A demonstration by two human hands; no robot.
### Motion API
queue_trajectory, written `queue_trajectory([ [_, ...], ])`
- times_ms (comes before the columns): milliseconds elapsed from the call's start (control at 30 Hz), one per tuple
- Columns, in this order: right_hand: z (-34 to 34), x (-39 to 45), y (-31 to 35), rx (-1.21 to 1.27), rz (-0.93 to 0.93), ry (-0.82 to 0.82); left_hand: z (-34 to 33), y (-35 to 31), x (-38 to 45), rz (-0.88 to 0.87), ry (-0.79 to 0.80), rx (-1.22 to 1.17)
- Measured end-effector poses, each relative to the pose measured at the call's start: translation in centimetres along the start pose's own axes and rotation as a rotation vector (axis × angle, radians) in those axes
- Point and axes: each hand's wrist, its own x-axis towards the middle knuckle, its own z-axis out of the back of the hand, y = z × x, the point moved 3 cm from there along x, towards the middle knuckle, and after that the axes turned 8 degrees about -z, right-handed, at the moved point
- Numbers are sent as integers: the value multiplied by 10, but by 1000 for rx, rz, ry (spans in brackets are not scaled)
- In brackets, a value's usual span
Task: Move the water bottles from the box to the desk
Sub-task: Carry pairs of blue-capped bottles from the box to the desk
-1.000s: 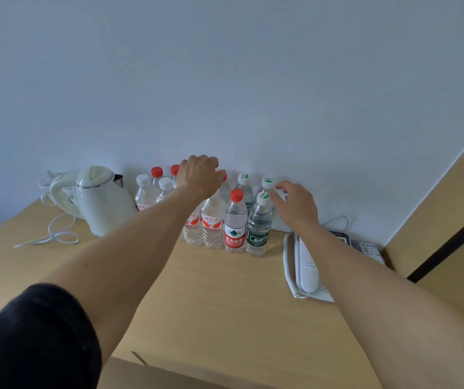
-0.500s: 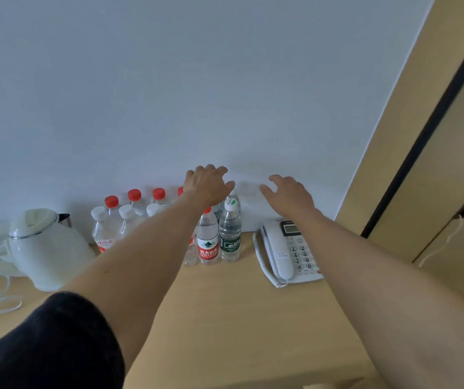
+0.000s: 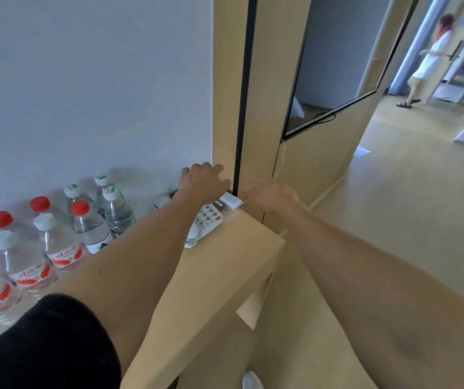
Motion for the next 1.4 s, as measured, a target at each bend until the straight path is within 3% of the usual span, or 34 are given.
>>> queue_trajectory([
  [200,18,-39,-104,83,-267,-93,-15,-109,18,-207,47,-42],
  [667,60,-142,-318,79,-629,-147,-58,-353,31,-564,140,-87],
  [1067,85,-184,-477,147,-736,-145,-91,-506,43,-582,191,-23],
  [1400,102,-185,-551,188,-784,-135,-102,-582,66,-589,237,14],
])
